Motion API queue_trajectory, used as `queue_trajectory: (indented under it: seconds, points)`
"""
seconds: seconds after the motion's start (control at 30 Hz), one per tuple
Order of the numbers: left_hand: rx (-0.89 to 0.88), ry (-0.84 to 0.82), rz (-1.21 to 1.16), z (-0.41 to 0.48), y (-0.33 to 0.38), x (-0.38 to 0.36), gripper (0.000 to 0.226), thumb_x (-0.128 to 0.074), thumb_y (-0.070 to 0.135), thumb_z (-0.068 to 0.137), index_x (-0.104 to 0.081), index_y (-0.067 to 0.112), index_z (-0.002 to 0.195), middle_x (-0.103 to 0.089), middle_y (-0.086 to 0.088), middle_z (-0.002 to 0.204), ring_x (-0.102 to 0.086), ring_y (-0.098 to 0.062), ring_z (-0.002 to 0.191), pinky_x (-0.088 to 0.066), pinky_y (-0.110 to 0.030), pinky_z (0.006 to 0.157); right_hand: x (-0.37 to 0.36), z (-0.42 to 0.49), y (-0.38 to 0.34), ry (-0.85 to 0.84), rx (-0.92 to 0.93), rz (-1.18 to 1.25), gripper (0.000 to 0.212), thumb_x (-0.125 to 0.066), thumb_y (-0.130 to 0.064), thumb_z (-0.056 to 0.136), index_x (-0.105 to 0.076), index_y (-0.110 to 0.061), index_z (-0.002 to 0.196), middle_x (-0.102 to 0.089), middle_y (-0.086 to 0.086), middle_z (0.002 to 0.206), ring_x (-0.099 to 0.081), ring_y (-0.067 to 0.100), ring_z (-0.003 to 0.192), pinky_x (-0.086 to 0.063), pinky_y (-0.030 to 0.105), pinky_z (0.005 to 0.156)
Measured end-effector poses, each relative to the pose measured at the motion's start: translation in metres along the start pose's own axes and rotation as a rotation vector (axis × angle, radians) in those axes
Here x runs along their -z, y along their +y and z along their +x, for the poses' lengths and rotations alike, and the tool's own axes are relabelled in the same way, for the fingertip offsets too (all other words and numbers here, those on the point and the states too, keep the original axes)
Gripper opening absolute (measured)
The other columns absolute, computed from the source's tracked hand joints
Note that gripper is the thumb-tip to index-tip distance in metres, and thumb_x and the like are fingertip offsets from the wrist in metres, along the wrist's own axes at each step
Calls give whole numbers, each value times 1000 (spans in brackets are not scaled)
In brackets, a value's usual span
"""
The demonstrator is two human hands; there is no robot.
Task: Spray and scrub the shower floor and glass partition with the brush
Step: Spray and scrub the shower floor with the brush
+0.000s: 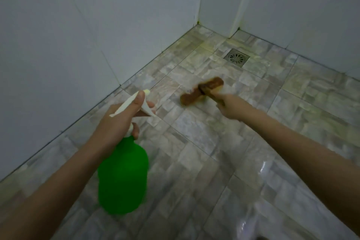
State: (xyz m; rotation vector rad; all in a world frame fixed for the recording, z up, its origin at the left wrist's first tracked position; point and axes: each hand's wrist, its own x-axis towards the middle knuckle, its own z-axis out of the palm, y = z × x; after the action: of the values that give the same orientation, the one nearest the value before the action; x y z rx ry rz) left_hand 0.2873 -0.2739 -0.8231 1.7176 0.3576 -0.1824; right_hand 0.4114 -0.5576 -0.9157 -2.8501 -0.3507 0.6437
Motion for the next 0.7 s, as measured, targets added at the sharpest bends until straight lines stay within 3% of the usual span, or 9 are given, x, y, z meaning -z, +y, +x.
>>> queue_trajectory:
  seconds: [0.07,0.17,0.27,0.37,0.43,0.5,0.63,0.7]
  points:
    - [-5,-4,62,-9,-13,8,38,-55,76,82,-76,45,86,-79,9,101,-48,-17,41,-45,-33,57,5,15,-26,-2,-4,-45,58,-35,-21,102,-13,-36,153,-59,18,105,-51,23,63,-48,34,55]
    - [-8,41,84,-23,-27,25,35,-50,82,77,-73,57,84,-78,10,103,-52,-17,44,-47,-35,58,-15,-48,-48,-89,-11,-62,60,-34,-18,102,-9,-43,150,-60,16,97,-56,24,67,-55,38,64]
    - [30,111,73,-37,-35,44,44,-50,77,85,-76,43,90,-78,9,101,-52,-15,42,-48,-34,61,-50,-101,-72,-120,-53,-25,64,-36,-17,100,-6,-40,152,-63,15,102,-59,24,77,-52,37,69]
    - [66,173,64,-47,-43,58,57,-46,72,84,-77,25,94,-79,8,99,-51,-15,41,-47,-33,62,-53,-40,-104,-24,38,-67,73,-38,-12,97,1,-39,153,-61,16,108,-59,24,79,-48,34,67]
    - [75,198,47,-51,-48,67,56,-47,73,86,-78,26,92,-79,8,98,-50,-15,40,-45,-33,63,-42,8,-132,5,107,-42,74,-37,-11,97,2,-43,151,-59,14,97,-60,24,68,-51,33,56]
    - [80,232,52,-54,-54,78,55,-47,73,86,-78,28,89,-79,9,97,-50,-14,40,-45,-33,63,-27,29,-149,-37,126,-57,71,-34,-11,99,1,-45,150,-53,8,81,-55,20,56,-43,27,41]
    - [90,317,47,-61,-56,103,55,-47,73,86,-78,27,89,-79,8,96,-50,-16,41,-47,-35,63,-50,-29,-162,-123,82,-62,71,-34,-9,98,-1,-39,153,-45,1,70,-45,13,54,-31,25,42]
    - [101,322,64,-63,-57,111,56,-48,74,85,-78,27,89,-79,7,96,-51,-17,43,-49,-36,63,-63,-40,-179,-162,124,-89,68,-34,-10,98,-3,-34,153,-48,1,74,-43,13,55,-32,26,46]
